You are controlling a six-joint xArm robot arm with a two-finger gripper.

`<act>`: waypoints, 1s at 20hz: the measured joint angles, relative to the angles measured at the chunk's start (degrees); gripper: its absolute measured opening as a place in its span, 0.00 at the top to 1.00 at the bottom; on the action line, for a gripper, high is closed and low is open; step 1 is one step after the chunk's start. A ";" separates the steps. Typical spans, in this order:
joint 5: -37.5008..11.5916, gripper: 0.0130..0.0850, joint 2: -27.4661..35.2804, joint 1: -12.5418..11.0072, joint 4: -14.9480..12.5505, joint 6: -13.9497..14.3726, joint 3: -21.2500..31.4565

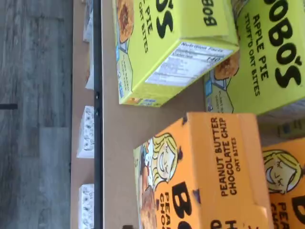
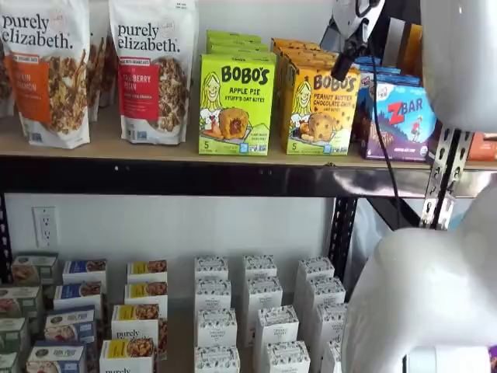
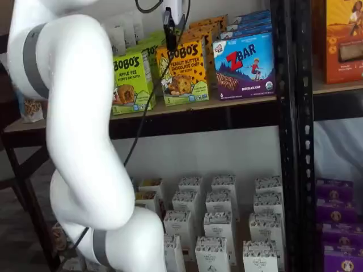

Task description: Pick up the orange box on the top shelf, the fifth box from the left

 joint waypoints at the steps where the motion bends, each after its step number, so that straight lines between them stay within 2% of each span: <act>1: 0.20 0.00 0.39 -0.06 -0.16 -0.14 -0.20; 12: 6.41 0.00 6.39 -1.80 0.09 -1.44 -6.63; 15: 8.56 0.00 8.23 -1.67 -0.84 -1.33 -9.03; 20: 8.53 0.00 9.35 -1.15 -2.06 -1.18 -9.92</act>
